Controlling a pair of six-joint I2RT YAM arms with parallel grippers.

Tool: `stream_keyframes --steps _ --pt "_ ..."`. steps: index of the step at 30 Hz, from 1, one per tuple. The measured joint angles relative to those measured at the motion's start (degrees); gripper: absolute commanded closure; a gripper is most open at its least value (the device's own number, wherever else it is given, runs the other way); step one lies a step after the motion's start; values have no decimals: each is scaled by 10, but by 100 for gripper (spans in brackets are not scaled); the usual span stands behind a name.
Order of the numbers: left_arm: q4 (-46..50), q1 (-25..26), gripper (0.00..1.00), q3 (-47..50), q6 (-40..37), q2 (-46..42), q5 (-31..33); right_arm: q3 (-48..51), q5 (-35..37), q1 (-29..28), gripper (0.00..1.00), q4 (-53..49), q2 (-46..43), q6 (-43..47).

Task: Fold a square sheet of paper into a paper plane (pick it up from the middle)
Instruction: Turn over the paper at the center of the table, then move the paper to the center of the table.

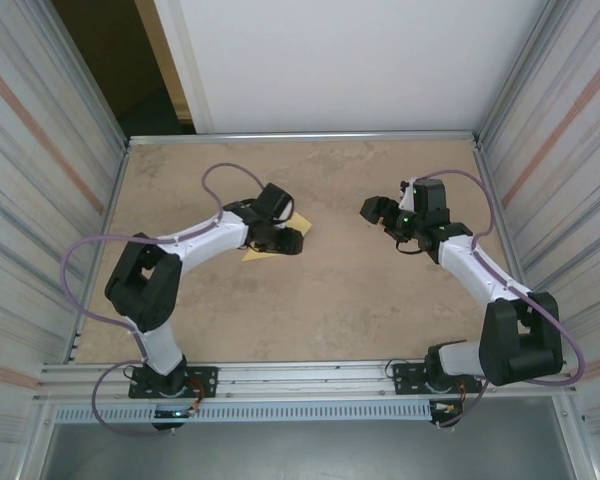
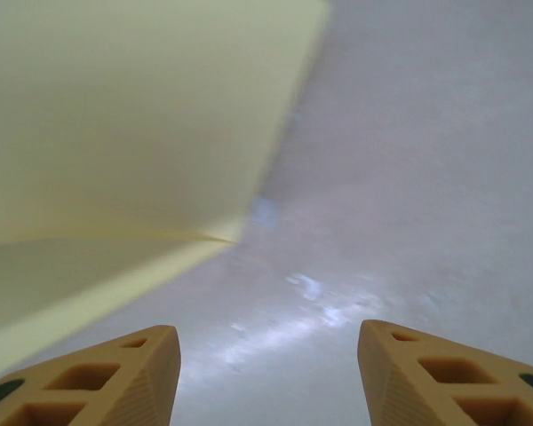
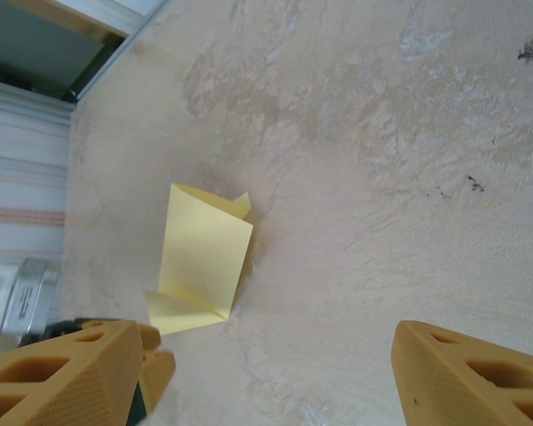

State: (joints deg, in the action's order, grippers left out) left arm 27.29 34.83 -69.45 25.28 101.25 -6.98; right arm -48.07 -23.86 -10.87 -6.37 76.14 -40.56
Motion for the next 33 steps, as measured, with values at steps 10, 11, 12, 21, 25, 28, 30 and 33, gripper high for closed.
stream_keyframes --steps 10,11,12,21,25,28,30,33 --pt "-108 -96 43 49 38 22 -66 0 -2 -14 29 7 37 -12" --pt "-116 -99 43 53 43 28 -72 0 -2 -18 29 7 41 -12" --pt "-122 -100 44 56 47 35 -76 0 -2 -22 29 7 43 -12" --pt "-195 -119 44 91 104 48 -130 0 -4 -69 30 20 83 -42" --pt "-254 -118 47 119 161 47 -169 0 -4 -90 31 31 105 -90" --pt "-278 -94 51 132 210 47 -182 0 -1 -112 34 40 123 -134" --pt "-290 -70 54 139 244 47 -186 3 2 -129 35 47 129 -162" --pt "-306 -34 56 148 296 47 -185 15 7 -151 39 52 131 -199"
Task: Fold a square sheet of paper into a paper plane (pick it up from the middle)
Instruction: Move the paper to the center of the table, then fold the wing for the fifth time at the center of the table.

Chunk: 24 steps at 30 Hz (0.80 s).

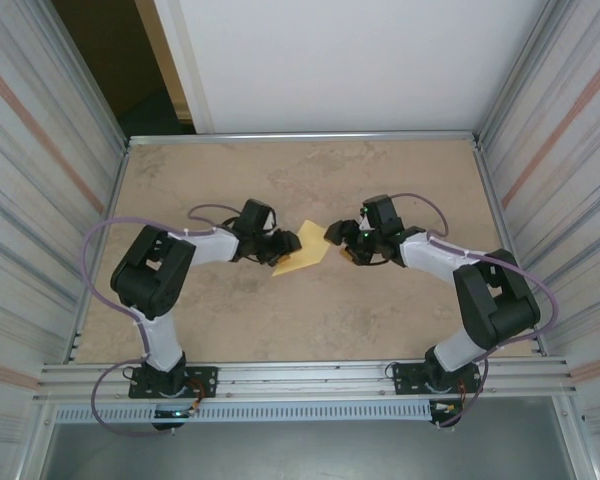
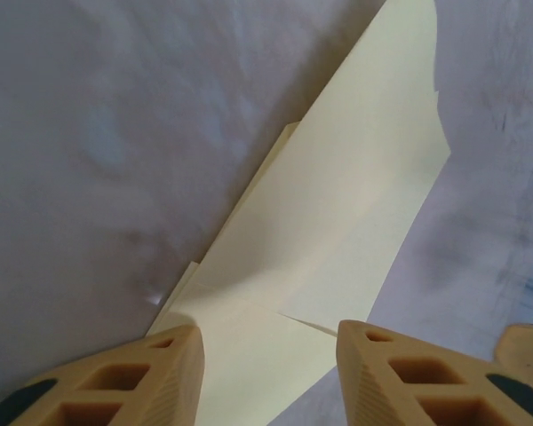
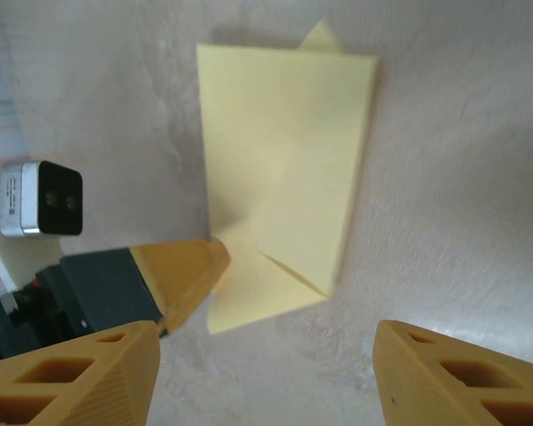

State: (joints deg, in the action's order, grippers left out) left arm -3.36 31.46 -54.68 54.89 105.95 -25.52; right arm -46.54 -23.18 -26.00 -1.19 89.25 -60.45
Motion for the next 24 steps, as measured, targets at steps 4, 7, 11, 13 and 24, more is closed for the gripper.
stream_keyframes --steps 4,7,11,13,24 --pt "-18 26 61 8 57 0 7 10 15 -17 43 1 3 -47" --pt "-25 30 62 12 89 0 10 19 40 -30 43 2 3 -82" --pt "-29 30 62 12 114 2 11 26 59 -53 43 -3 7 -111" --pt "-30 30 62 12 120 3 11 26 64 -60 43 -2 12 -120" --pt "-30 30 62 12 129 3 11 25 80 -68 58 8 53 -142"
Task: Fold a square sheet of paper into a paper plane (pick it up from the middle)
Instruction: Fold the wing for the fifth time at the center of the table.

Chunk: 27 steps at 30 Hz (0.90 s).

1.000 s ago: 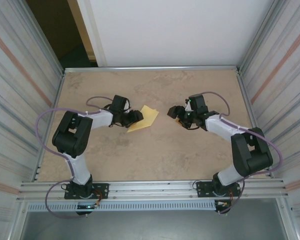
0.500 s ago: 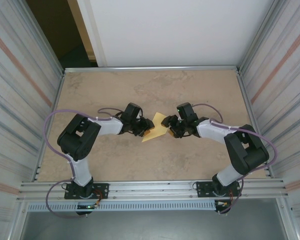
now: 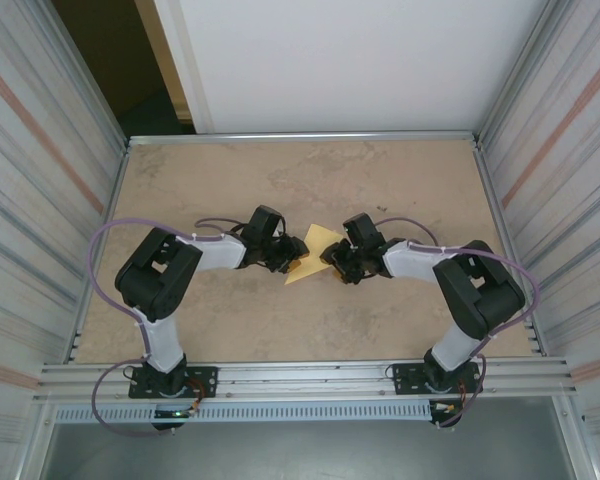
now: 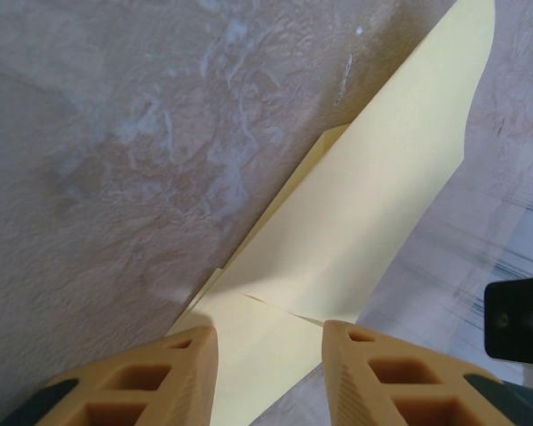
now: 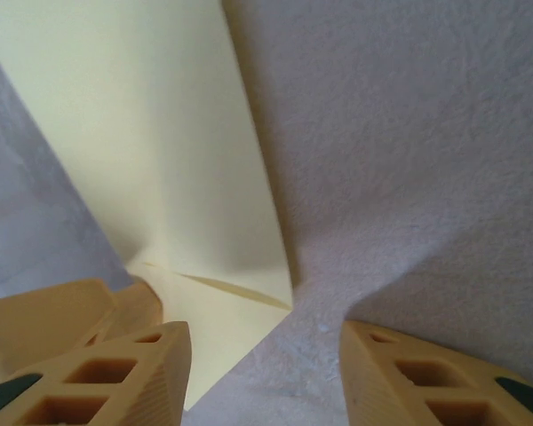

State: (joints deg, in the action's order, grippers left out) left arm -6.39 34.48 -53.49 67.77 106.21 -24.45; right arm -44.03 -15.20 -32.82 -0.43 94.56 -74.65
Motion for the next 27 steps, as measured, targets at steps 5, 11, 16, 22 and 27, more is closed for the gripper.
stream_keyframes --steps 5,11,16,22,27 --pt "0 0 62 0 0 0 0 0 1 -3 64 18 8 1" --pt "-1 0 62 0 0 0 0 -1 -1 -5 64 28 15 1" --pt "-2 0 62 1 0 0 0 -1 -9 -6 68 53 22 1" --pt "-6 0 62 3 0 0 0 0 -9 -6 70 76 18 3" --pt "-8 0 62 4 0 0 -1 1 -9 -6 73 92 10 3"
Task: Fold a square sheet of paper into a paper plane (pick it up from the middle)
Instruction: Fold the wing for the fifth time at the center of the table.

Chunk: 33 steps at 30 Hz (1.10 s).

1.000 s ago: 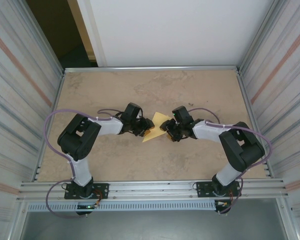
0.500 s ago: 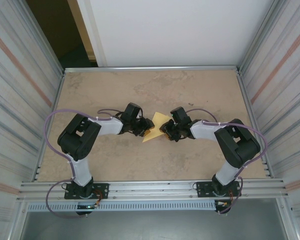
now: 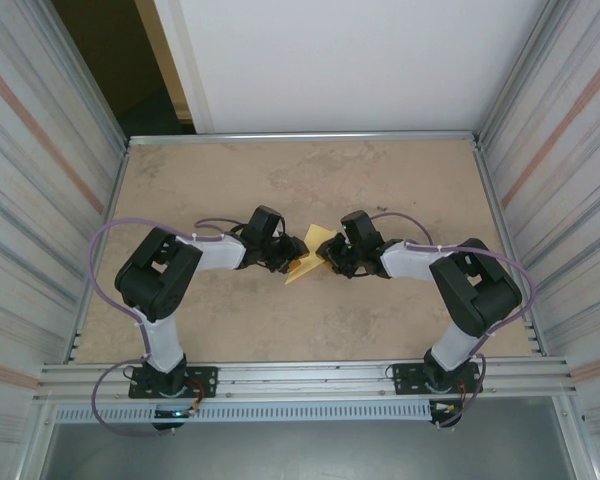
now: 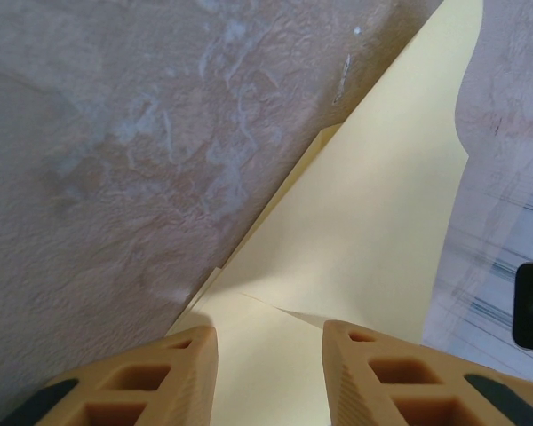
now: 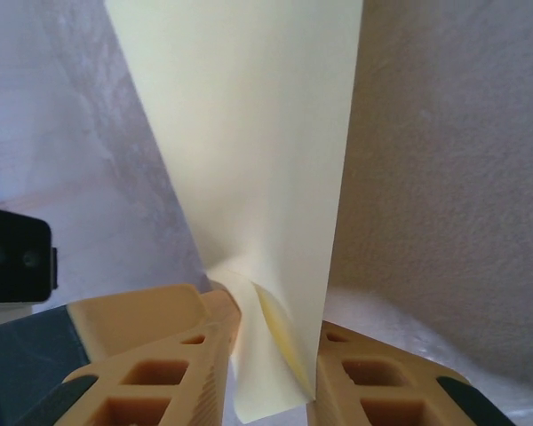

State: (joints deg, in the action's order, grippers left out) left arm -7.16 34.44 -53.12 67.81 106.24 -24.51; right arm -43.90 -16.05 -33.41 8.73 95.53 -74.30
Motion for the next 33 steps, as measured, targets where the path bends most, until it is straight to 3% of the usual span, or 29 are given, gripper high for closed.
stream_keyframes --steps 12,20,25,33 --pt "-2 -3 58 0 -1 -1 -9 12 0 0 88 11 -1 2" --pt "1 -3 52 0 -35 -7 -12 12 0 0 94 3 -7 10" --pt "19 -3 48 0 -113 -37 -9 12 0 12 94 -13 -18 15" --pt "54 23 47 0 -319 -109 49 12 -5 36 94 -30 -37 14"
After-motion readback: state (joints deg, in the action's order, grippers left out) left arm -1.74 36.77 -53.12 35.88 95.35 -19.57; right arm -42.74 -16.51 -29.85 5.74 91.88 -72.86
